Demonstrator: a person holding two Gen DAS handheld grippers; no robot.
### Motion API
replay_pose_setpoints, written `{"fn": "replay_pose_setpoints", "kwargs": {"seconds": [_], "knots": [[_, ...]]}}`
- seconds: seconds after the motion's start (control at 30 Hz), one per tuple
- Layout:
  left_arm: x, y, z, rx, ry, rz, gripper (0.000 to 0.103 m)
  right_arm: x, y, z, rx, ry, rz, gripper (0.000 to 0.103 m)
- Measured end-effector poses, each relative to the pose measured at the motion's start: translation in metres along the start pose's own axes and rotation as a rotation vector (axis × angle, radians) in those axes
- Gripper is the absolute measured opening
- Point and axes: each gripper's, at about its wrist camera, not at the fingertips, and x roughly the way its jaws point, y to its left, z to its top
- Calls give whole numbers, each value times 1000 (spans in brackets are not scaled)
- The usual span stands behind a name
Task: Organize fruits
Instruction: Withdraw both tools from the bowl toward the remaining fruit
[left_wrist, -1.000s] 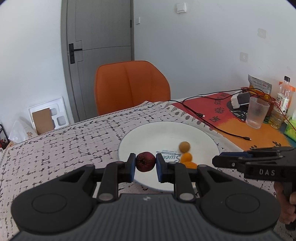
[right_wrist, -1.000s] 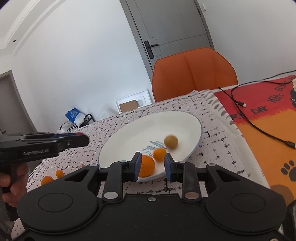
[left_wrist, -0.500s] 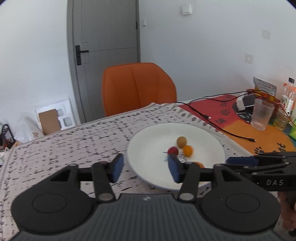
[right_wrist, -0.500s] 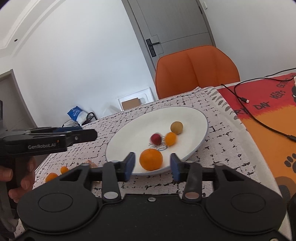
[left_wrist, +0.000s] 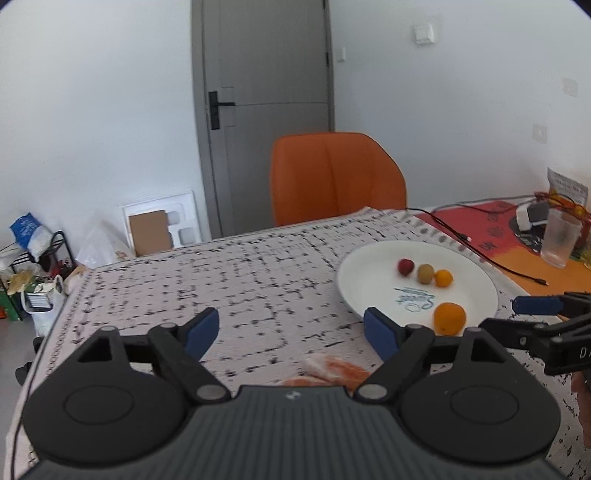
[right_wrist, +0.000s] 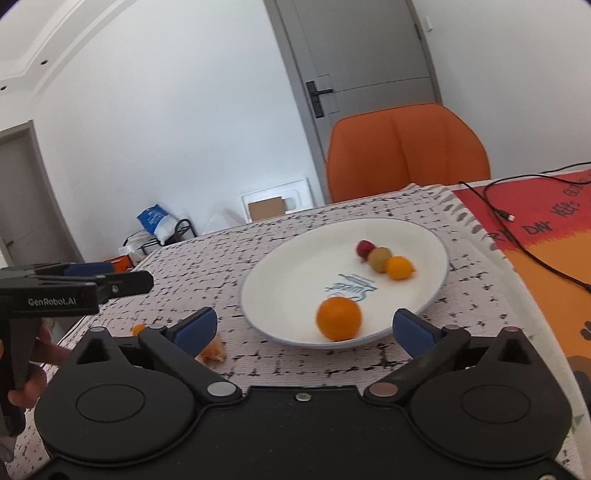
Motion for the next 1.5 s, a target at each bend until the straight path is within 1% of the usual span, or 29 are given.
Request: {"fn": "replay_pose_setpoints", "kwargs": {"seconds": [0.13, 0.37, 0.47, 0.93, 1.1, 1.27, 1.37, 1.43, 1.47, 1.5], "knots": [[-9, 14, -1, -26, -6, 28, 93, 1, 10, -1, -15, 4, 8, 103], [-21, 31, -7, -48, -12, 56, 94, 4, 26, -3, -30, 16, 29, 103], [-24, 38, -11, -68, 14, 46, 94, 5, 31, -4, -35, 24, 38, 103], [-44, 57, -44, -126, 35, 44, 93, 10, 58, -9, -92, 67, 95, 103], [-47, 63, -55, -148, 48, 19, 91, 12, 67, -13, -110, 79, 121, 103], [-49, 65, -64, -155, 57, 10, 91, 13, 74, -15, -126, 88, 138, 103], [-48, 65, -70, -161, 68, 5, 87, 14, 78, -17, -130, 96, 143, 101], [-47, 65, -75, -166, 75, -1, 79, 14, 81, -19, -136, 103, 150, 99], [-47, 65, -78, -174, 79, -6, 77, 15, 83, -20, -139, 106, 154, 96], [-46, 66, -80, -184, 86, -12, 72, 15, 84, -21, -143, 110, 160, 93]]}}
